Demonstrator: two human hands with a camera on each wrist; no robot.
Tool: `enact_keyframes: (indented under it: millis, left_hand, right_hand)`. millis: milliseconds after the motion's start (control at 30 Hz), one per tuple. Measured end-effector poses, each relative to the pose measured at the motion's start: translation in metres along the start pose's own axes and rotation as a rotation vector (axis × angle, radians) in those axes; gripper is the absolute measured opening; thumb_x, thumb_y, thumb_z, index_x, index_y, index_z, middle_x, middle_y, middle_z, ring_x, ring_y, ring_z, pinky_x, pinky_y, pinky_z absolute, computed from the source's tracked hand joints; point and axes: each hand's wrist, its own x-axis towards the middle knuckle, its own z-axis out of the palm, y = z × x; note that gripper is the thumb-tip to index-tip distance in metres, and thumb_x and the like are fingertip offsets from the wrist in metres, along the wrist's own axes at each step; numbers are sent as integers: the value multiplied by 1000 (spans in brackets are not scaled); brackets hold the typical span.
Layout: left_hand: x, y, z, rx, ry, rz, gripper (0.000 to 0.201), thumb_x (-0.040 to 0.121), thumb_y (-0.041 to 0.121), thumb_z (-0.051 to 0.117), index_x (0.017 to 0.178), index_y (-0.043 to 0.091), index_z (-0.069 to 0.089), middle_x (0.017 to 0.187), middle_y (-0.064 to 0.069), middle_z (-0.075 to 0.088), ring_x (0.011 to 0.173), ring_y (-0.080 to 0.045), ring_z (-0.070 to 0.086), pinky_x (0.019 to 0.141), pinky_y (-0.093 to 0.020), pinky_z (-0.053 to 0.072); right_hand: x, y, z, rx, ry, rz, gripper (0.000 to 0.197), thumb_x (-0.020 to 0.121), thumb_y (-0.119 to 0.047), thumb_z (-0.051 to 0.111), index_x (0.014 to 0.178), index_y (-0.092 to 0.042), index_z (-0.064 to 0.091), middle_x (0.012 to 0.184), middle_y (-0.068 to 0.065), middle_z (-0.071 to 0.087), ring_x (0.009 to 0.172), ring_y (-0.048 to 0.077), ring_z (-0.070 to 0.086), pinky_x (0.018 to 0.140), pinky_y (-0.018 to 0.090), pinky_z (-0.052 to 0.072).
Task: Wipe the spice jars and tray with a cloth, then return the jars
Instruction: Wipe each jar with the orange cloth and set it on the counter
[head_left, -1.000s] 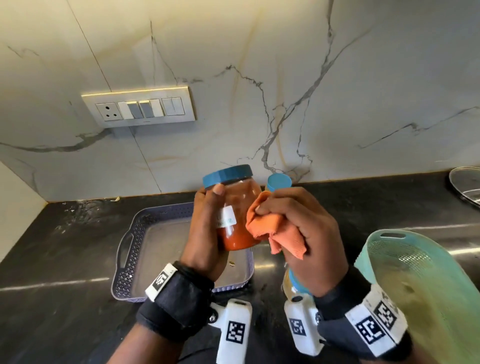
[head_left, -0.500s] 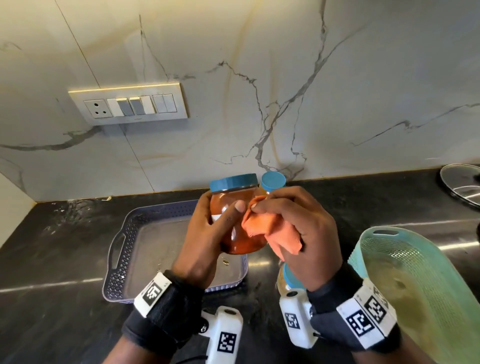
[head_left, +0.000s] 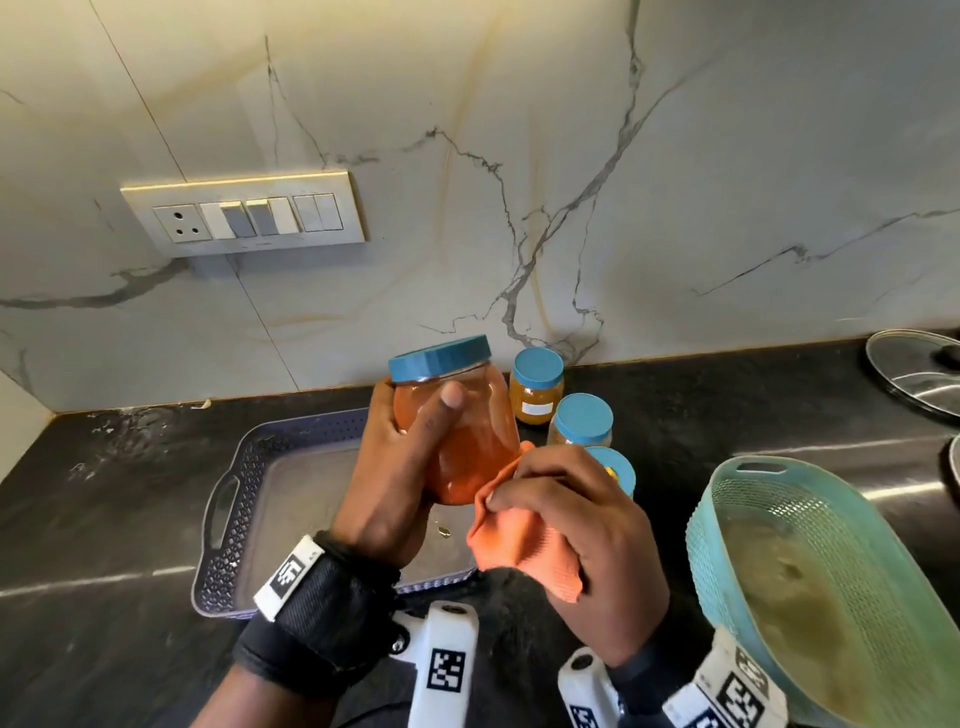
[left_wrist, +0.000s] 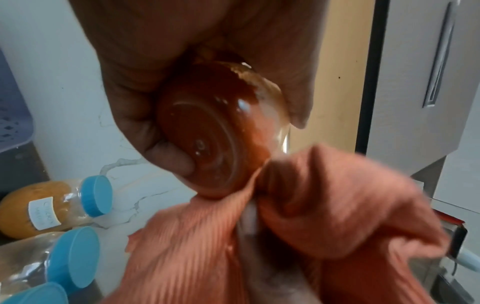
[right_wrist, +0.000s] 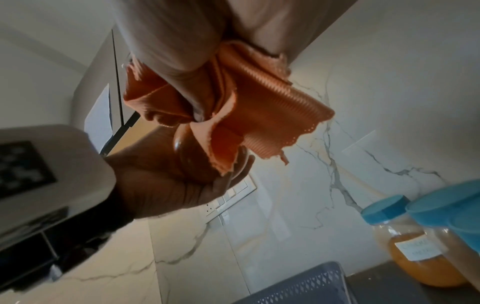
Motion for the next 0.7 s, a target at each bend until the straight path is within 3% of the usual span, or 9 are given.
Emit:
enact_keyframes:
  millis: [133,267,333,400,567,700]
  left_hand:
    - [-3,7,2,-40,-56,-13,96,68,53,86,141,4,47,130,-25,62,117,-42,63,89,-50,55]
    - [-9,6,7,-73,-145,-24,91,71,52,84,138,0,52,134,-32,58,123,-47,56,105,-70,40]
    - [-11,7,9,-59,-194,-10,79,72,53,82,132,5,61,132,-30,60,119,-42,59,105,-68,41]
    - [-10,10,8,-45,-195,-1,82,72,53,83,134,6,58,133,-28,61,120,-41,59,104,-65,44]
    - [-8,13,-4,-115,-21,-72,109,60,59,88,146,10,41,138,-27,56,122,-42,60,84,-48,57]
    - [-11,6,-5,-136,-16,-122,99,67,58,83,146,12,43,138,-23,58,124,-42,59,87,-49,57]
  right_hand:
    - [14,4,-8,79,69,-2,22,74,-18,79,94,-14,73,104,2,63,96,12,62,78,21,51]
    - [51,9,-21,196,153,23,15,80,-15,70,93,-7,72,100,1,67,96,16,65,84,30,52]
    - [62,12,-22,222,166,30,13,84,-11,70,96,-5,71,100,1,70,98,19,67,87,36,53]
    - [60,12,-20,235,165,54,13,85,-10,70,97,-6,70,100,2,70,99,19,67,87,40,54]
    - [22,0,1,150,130,55,17,83,-19,72,98,-9,74,106,3,66,103,18,65,85,35,55]
    - [16,1,4,67,134,32,23,83,-25,75,104,-14,74,111,2,65,107,18,64,88,32,55]
